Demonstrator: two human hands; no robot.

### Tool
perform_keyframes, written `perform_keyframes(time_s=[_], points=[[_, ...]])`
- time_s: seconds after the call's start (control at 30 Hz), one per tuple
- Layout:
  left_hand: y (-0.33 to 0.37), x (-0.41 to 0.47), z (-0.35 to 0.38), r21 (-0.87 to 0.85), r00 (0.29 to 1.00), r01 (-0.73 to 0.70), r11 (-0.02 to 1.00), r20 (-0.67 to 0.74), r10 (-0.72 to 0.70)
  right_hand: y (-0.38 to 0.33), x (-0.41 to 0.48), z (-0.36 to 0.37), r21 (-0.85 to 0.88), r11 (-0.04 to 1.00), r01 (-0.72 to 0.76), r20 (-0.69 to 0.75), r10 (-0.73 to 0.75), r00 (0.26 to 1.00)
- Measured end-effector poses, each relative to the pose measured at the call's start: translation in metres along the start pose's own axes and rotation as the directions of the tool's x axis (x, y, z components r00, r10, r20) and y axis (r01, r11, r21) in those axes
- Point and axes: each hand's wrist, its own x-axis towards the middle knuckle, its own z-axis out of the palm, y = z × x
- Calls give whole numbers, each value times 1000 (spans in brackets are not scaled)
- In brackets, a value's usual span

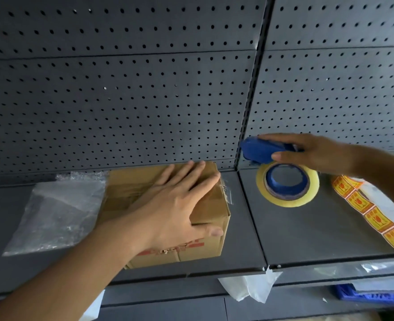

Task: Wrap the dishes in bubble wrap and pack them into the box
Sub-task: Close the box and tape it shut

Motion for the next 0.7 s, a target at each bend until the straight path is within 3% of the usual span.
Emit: perform_keyframes(time_s=[0.1, 0.27, 0.5, 0.57, 0.7], points=[[1, -1, -4, -18, 1000, -21, 1000, 11, 21, 35, -3, 21, 209, 976, -67, -127, 95, 987], [7, 6, -20, 15, 997, -57, 998, 55, 56, 73, -6, 54, 476, 871, -125, -153, 221, 963], [11, 19, -30, 57, 990, -138, 989, 28, 136, 98, -1, 77, 826, 557, -85, -171, 392, 904], [14, 22, -29, 65, 987, -158, 985, 27, 157, 107, 2, 84, 867, 492, -78, -177, 451, 874], [17, 27, -26, 79, 981, -193, 978, 8, 193, 122, 8, 90, 851, 505, -141, -184, 541, 821]])
